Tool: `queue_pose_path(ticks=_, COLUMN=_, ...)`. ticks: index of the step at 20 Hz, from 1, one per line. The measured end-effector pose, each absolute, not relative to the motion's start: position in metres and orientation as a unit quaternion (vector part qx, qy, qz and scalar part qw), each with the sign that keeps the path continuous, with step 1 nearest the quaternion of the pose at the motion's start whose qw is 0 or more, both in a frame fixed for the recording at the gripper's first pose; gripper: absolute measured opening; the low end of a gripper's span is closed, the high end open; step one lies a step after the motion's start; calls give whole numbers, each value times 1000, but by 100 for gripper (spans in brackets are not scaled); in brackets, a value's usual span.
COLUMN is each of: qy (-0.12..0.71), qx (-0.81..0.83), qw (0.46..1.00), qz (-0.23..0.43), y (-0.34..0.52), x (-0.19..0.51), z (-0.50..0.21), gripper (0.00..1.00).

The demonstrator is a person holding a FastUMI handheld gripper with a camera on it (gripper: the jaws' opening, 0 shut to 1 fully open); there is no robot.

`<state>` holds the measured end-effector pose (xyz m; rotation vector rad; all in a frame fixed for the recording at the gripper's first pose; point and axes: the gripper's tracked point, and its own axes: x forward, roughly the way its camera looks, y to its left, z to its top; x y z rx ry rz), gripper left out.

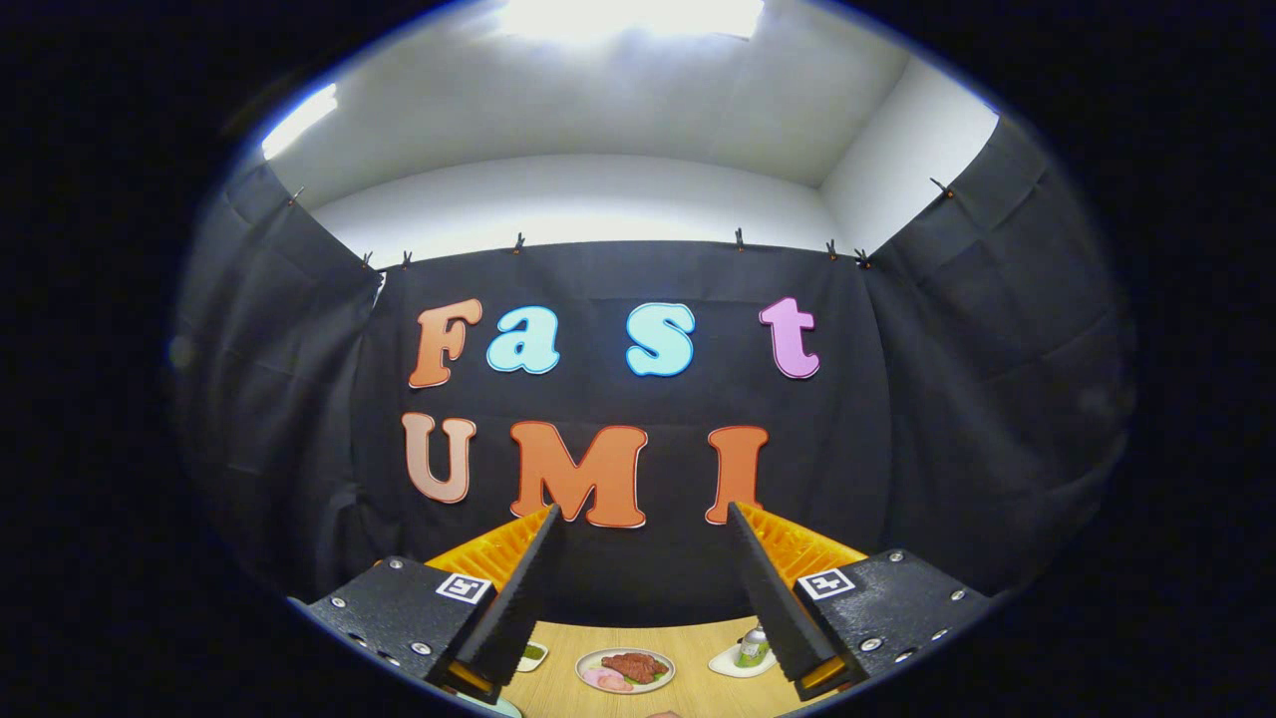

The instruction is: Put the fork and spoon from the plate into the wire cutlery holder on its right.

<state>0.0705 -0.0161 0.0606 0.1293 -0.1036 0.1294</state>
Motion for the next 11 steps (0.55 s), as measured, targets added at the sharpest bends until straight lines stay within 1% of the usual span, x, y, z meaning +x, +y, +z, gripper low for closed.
queue_pose_path(ticks=11, qy=-62, qx=31, qw=997, qz=45, y=-31, x=59, z=63, gripper=96)
